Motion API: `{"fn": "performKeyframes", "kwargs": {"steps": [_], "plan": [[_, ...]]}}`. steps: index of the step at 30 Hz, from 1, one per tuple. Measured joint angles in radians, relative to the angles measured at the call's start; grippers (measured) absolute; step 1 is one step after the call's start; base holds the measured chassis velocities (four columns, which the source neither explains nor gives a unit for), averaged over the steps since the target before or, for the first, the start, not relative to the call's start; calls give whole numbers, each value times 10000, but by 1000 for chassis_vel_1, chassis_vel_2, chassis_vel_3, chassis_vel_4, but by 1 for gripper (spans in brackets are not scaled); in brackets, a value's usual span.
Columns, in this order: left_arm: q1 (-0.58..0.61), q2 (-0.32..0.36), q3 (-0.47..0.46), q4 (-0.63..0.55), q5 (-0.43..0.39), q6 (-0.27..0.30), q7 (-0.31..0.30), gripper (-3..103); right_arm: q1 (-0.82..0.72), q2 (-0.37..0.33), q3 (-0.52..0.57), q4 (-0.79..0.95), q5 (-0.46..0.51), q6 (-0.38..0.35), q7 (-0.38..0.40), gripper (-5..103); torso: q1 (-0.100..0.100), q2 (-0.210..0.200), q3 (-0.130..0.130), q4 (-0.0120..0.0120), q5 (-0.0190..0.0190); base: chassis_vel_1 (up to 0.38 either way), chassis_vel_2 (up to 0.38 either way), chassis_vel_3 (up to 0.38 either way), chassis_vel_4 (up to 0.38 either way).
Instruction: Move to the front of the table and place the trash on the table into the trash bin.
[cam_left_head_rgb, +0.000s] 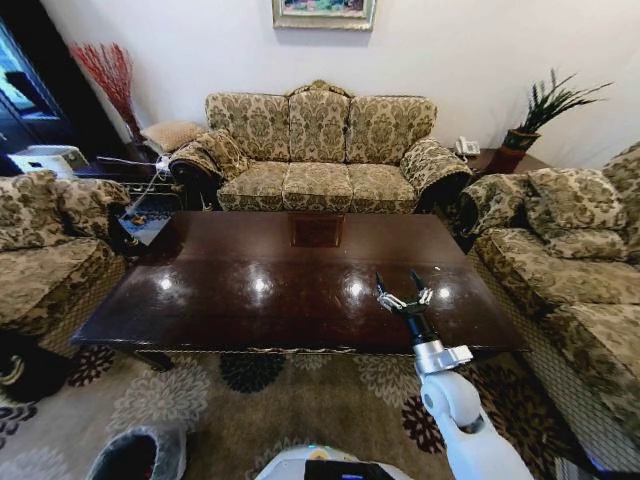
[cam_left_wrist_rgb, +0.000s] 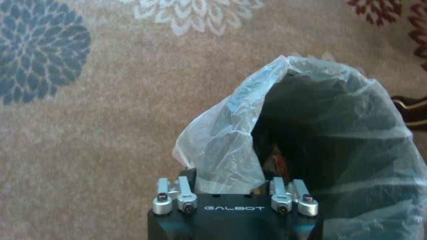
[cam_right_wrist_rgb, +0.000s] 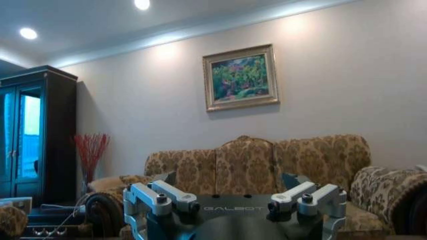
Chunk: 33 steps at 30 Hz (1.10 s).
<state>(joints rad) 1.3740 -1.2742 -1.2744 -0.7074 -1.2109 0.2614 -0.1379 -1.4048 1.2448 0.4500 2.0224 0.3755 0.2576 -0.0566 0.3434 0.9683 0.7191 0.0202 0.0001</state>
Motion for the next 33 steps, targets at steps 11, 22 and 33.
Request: {"fn": "performKeyframes", "kwargs": {"steps": [11,22,33], "plan": [[954,-261,-133,-780,184,-68,661,97,-131,155,185,-97,407,197,-148,100,0,0,0,0,-1,0,0,0,0],[1488,-714,-416,-1281,27,-71,1204,100,-267,273,290,-152,625,393,-335,100,0,0,0,1,0,0,0,0,0],[1815,-1799,-614,-2336,-929,-2154,2975,100,-762,323,959,307,681,295,-242,100,0,0,0,0,7,0,0,0,0]]}}
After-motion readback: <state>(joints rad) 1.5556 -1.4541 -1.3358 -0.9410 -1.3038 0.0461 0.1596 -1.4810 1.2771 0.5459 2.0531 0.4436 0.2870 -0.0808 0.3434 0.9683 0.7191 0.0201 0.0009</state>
